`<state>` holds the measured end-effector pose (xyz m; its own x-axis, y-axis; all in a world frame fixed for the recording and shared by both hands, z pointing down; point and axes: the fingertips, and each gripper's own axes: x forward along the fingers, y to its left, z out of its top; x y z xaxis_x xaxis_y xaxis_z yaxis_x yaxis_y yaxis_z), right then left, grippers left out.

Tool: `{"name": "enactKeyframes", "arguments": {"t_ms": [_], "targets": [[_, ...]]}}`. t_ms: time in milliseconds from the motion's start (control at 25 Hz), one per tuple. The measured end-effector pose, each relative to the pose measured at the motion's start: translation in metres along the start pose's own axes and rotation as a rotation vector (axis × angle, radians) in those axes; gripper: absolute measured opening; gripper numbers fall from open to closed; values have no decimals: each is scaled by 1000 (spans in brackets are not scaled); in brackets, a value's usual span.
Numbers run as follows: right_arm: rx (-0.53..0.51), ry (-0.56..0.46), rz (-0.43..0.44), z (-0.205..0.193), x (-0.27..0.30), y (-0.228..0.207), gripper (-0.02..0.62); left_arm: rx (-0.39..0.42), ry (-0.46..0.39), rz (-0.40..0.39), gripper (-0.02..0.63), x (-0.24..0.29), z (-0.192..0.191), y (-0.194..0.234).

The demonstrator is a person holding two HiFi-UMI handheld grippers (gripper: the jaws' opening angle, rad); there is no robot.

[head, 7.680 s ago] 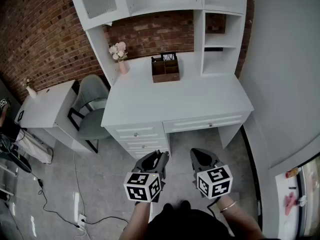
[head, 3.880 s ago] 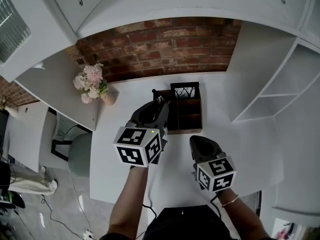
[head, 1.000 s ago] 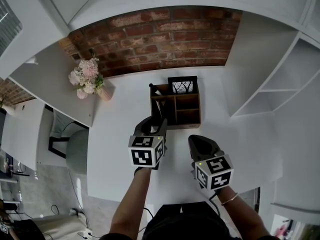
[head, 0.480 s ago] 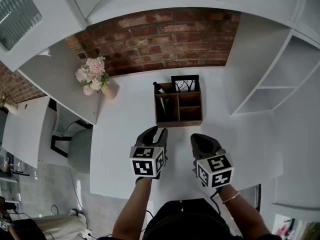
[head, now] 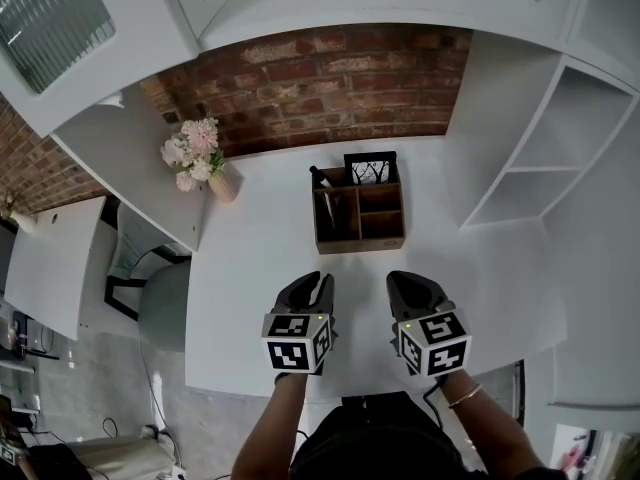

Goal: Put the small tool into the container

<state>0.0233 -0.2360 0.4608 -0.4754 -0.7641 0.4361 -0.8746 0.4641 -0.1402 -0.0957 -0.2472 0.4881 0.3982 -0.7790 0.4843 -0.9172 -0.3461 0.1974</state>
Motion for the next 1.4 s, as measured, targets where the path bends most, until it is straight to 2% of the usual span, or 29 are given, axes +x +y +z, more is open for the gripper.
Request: {"name": "enactKeyframes", "arguments": {"t_ms": [400,1400], "targets": [[-5,-21,-22,-5,-17,8,5,12,-40,-14,15,-30,4,-11],[-22,-55,-13,-9,-47,28,3,11,-82,-10,11,-65,2,-22]]}}
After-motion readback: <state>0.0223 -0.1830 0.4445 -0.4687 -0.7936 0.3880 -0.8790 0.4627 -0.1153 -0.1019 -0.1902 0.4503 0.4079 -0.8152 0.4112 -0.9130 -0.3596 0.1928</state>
